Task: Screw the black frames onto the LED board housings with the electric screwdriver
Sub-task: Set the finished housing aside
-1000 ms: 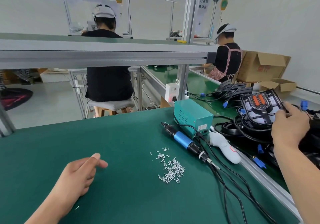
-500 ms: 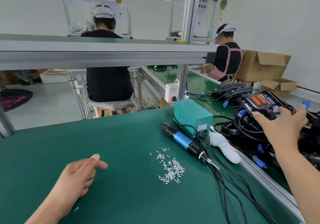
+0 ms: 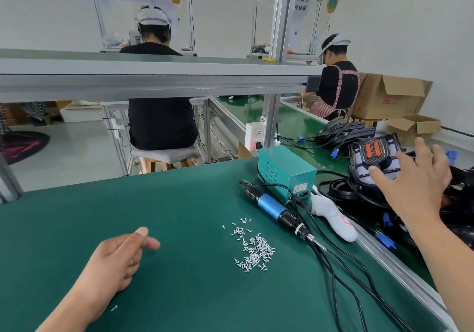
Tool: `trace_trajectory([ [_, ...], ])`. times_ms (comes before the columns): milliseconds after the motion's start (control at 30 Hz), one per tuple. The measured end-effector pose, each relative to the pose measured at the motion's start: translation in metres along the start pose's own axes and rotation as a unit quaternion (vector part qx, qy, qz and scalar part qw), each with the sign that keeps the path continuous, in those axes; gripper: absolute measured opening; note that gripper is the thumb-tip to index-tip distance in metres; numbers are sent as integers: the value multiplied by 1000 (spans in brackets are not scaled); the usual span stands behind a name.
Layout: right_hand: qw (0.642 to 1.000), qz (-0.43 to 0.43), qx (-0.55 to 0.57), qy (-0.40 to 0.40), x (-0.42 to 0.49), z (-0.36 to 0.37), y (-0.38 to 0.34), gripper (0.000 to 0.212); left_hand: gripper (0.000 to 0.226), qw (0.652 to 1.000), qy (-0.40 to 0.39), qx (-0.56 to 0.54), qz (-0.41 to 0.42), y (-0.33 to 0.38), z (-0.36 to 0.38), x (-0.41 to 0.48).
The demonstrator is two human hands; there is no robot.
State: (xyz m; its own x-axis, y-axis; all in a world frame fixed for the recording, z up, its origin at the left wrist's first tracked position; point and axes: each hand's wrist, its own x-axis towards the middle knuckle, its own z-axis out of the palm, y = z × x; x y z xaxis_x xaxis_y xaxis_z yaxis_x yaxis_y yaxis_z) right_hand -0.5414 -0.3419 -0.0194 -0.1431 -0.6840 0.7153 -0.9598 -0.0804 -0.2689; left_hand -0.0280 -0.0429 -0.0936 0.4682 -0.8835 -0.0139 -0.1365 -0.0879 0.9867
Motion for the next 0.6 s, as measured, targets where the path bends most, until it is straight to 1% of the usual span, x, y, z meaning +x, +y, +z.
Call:
trace_trajectory([
  [133, 1000, -13, -9, -18, -3, 2, -3, 72, 44, 1000, -1, 1, 2, -1, -1, 0],
  [233, 1000, -24, 4, -12, -8, 4, -4, 67, 45, 1000, -3, 2, 3, -2, -2, 0],
  [367, 999, -22, 40, -1, -15, 1, -7, 69, 49, 1000, -6, 4, 6, -3, -2, 1],
  [467, 997, -32, 73, 19, -20, -2, -11, 64, 51, 1000, -8, 3, 8, -4, -2, 2],
  [600, 990, -62, 119, 38, -27, -4, -24, 57, 48, 1000, -9, 1, 7, -5, -2, 2],
])
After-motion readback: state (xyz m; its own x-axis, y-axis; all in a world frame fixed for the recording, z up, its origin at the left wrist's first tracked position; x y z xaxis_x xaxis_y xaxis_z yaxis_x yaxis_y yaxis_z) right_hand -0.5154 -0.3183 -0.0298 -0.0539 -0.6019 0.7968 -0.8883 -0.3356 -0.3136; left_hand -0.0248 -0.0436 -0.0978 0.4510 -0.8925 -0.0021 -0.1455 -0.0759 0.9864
